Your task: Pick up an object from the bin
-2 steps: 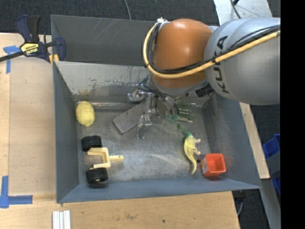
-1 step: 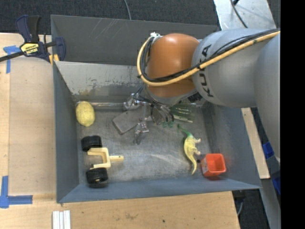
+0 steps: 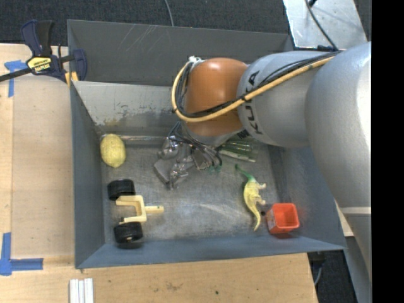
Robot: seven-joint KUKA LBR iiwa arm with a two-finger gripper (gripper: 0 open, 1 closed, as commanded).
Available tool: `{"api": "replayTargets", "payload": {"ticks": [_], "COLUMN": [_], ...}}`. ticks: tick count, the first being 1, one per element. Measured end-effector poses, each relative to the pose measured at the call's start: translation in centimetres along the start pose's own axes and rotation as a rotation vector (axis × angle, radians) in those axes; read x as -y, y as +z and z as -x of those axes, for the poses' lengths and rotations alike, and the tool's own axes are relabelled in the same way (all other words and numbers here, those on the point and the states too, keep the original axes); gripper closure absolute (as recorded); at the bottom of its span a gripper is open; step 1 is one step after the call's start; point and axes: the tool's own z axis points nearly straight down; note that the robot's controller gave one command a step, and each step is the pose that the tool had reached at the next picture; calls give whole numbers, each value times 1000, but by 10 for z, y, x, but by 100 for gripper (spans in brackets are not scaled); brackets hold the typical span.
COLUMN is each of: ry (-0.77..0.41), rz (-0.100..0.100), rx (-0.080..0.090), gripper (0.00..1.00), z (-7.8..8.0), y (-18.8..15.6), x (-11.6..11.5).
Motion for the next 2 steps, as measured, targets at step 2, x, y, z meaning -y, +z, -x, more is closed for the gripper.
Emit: {"api": "replayTargets", "payload": {"ticks": [2], "ry": [3], "rz": [-1], "rx": [4], "gripper": [100], "z": [8], "y": [-158], "x": [13]}}
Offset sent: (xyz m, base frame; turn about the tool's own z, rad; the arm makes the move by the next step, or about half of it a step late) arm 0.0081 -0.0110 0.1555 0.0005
